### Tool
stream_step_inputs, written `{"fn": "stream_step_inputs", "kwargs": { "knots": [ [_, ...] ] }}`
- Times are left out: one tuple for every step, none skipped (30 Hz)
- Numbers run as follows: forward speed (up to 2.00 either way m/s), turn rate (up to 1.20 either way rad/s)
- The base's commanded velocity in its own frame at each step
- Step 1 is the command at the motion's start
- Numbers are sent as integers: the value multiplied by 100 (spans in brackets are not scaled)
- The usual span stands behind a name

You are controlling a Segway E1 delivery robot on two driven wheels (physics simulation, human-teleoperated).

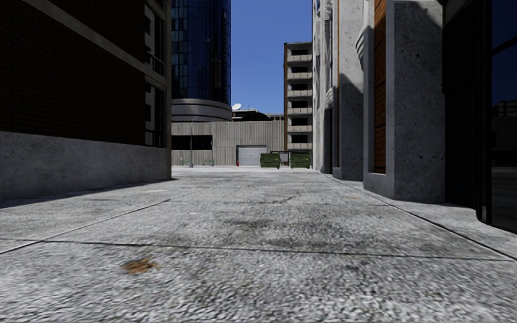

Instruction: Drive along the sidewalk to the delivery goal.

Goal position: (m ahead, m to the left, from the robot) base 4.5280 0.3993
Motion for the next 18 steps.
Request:
{"fn": "stream_step_inputs", "kwargs": {
  "knots": [
    [186,0],
    [186,0],
    [186,0],
    [186,0],
    [186,0],
    [186,-5],
    [186,-54],
    [186,-71],
    [186,-78],
    [186,-77],
    [186,-77],
    [186,0],
    [186,0],
    [186,0],
    [186,0],
    [186,0],
    [186,0],
    [186,0]
  ]
}}
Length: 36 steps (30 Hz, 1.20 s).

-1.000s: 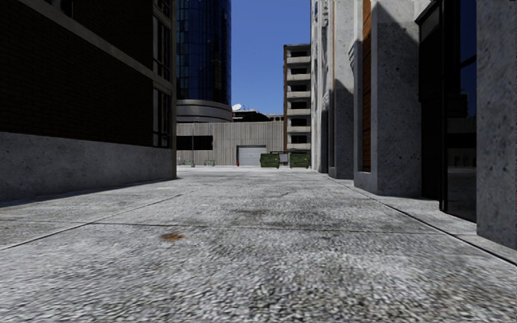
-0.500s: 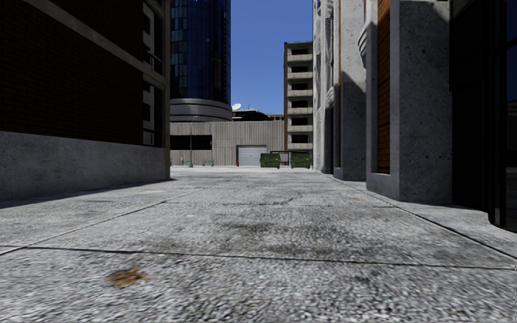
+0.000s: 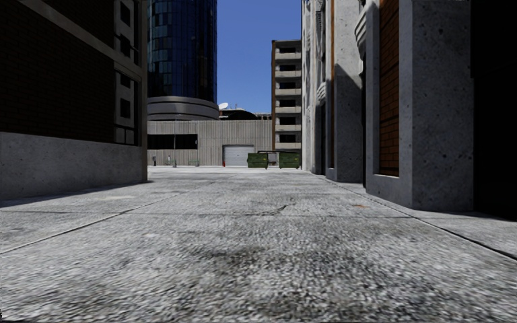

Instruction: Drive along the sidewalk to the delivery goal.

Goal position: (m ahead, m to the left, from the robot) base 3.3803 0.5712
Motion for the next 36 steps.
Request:
{"fn": "stream_step_inputs", "kwargs": {
  "knots": [
    [186,0],
    [186,0],
    [186,0],
    [186,0],
    [186,0],
    [186,0],
    [186,0],
    [186,0],
    [186,0],
    [186,6],
    [186,28],
    [186,66],
    [186,81],
    [186,92],
    [186,95],
    [186,86],
    [186,86],
    [186,8],
    [186,0],
    [186,0],
    [186,0],
    [186,0],
    [186,0],
    [186,0],
    [186,0],
    [186,0],
    [186,0],
    [186,0],
    [186,0],
    [186,0],
    [186,0],
    [186,0],
    [186,0],
    [186,0],
    [186,2],
    [186,52]
  ]
}}
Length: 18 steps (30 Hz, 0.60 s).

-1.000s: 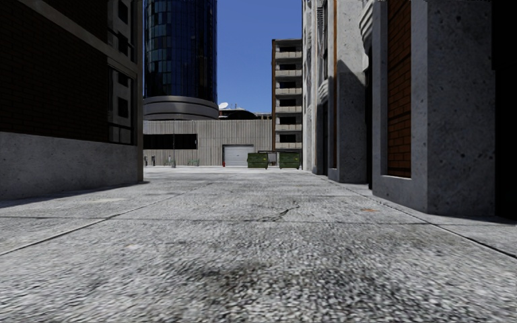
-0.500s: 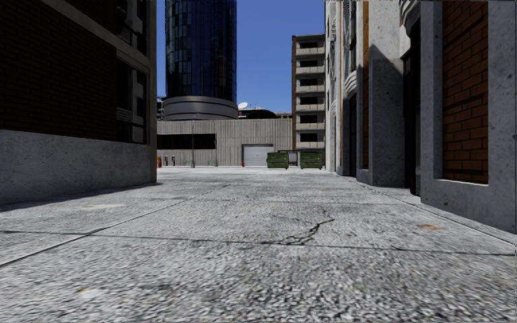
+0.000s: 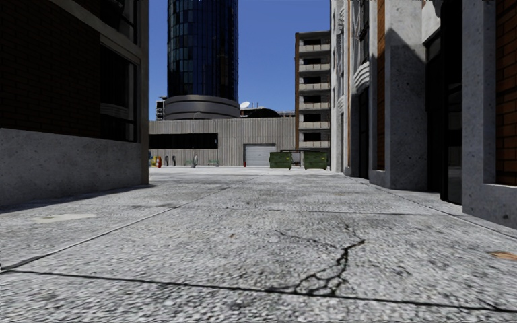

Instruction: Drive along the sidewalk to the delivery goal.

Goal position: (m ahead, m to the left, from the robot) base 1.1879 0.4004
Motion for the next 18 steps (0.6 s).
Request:
{"fn": "stream_step_inputs", "kwargs": {
  "knots": [
    [186,52],
    [186,80],
    [186,120],
    [186,120],
    [186,120],
    [186,120],
    [186,47],
    [186,22],
    [186,9],
    [186,1],
    [186,0],
    [186,0],
    [186,0],
    [186,0],
    [186,0],
    [186,0],
    [186,0],
    [186,0]
  ]
}}
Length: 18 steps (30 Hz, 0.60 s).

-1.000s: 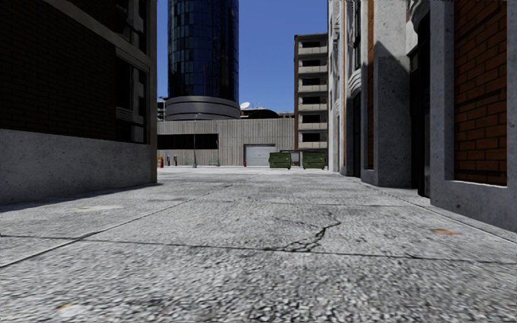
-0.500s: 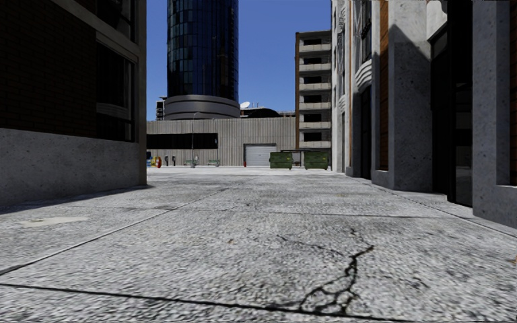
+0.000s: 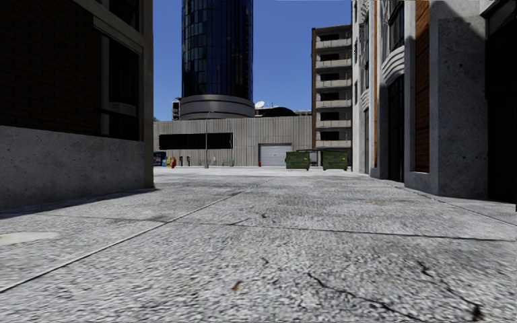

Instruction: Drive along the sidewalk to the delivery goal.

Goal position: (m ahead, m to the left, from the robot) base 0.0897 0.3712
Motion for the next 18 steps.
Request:
{"fn": "stream_step_inputs", "kwargs": {
  "knots": [
    [184,0],
    [166,0],
    [166,0],
    [136,0],
    [0,0],
    [0,0],
    [0,0],
    [0,0],
    [0,0],
    [0,0],
    [0,0],
    [0,0],
    [0,0],
    [0,0],
    [0,0],
    [0,0],
    [0,0],
    [0,0]
  ]
}}
